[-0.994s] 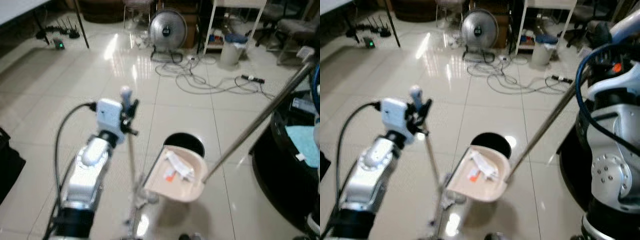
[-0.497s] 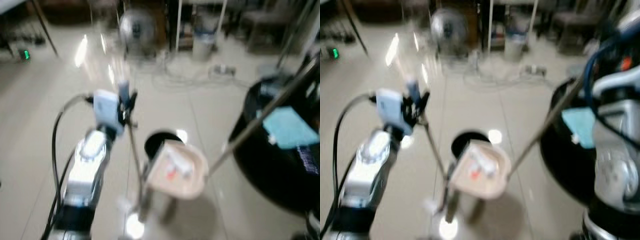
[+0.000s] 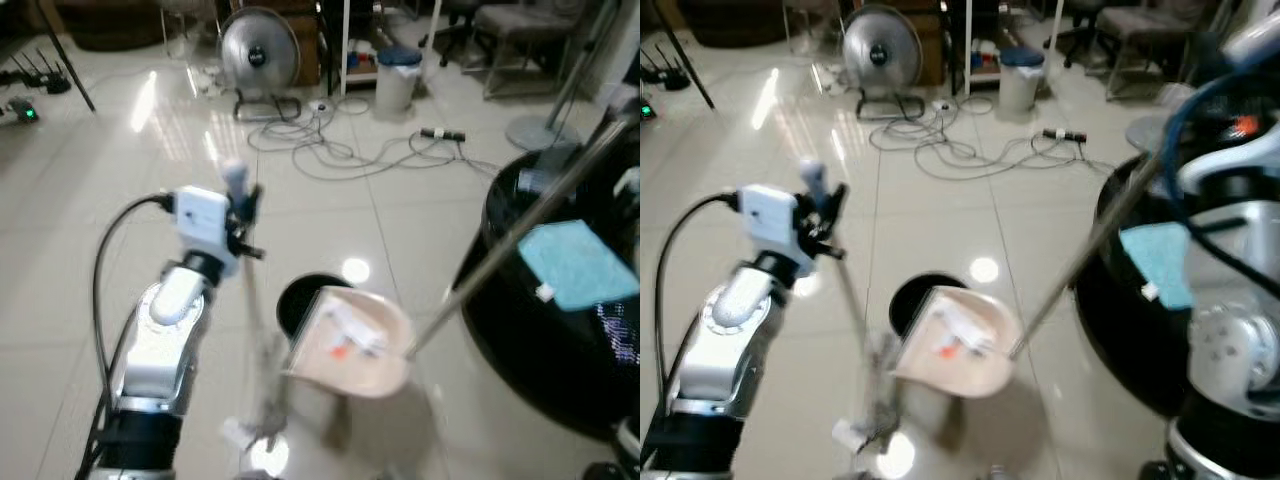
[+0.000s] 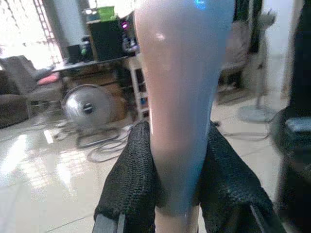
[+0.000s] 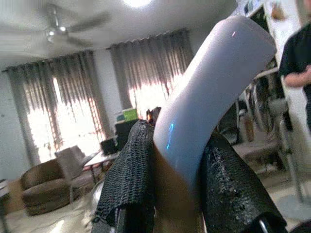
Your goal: Sweep floor
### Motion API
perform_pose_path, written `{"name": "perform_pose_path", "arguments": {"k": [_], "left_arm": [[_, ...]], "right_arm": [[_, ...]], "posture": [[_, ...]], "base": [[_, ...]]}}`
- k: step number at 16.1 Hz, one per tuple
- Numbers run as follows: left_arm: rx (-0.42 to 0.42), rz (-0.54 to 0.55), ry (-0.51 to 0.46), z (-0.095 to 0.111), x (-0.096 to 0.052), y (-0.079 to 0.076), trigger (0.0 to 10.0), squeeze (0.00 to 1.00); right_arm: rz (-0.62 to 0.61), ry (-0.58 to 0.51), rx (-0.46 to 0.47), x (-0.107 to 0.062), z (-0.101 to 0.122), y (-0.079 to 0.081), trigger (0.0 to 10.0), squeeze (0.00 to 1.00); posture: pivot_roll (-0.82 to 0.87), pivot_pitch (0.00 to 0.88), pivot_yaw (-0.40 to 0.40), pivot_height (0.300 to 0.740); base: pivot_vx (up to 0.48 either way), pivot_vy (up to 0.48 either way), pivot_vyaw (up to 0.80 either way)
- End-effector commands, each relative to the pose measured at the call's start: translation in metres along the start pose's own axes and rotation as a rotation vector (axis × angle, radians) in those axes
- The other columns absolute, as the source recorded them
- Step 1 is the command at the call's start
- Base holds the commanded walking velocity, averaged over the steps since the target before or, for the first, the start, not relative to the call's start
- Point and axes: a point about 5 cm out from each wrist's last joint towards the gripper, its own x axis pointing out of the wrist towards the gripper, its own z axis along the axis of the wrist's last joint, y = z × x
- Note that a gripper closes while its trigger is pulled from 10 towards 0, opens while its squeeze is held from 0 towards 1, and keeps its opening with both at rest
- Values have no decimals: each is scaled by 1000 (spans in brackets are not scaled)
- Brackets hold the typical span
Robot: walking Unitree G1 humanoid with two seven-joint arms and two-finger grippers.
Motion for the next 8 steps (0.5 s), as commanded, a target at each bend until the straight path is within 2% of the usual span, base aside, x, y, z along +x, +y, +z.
{"name": "perform_pose_path", "arguments": {"k": [1, 2, 3, 4, 6, 8], "left_arm": [[50, 46, -28, 9, -4, 14, 10000, 0], [51, 49, -27, 8, -4, 15, 10000, 0], [53, 50, -27, 9, -4, 15, 10000, 0], [54, 51, -27, 9, -4, 15, 10000, 0], [48, 49, -26, 8, -4, 14, 10000, 0], [44, 47, -24, 7, -6, 13, 10000, 0]], "right_arm": [[45, -22, 5, 3, 5, 10, 10000, 0], [48, -18, 8, 4, 4, 10, 10000, 0], [47, -17, 9, 4, 3, 11, 10000, 0], [27, -43, 48, 4, 4, 10, 10000, 0], [15, -43, 31, 4, 5, 5, 10000, 0], [8, -49, 33, 4, 5, 3, 10000, 0]], "posture": [[-24, 67, -20, 740], [-23, 66, -20, 740], [-22, 65, -20, 740], [-22, 63, -18, 740], [-22, 62, -18, 740], [-22, 62, -16, 740]], "base": [[405, 0, 0], [405, 0, 0], [409, 0, 800], [405, 0, 0], [384, 0, 0], [0, 0, 0]]}}
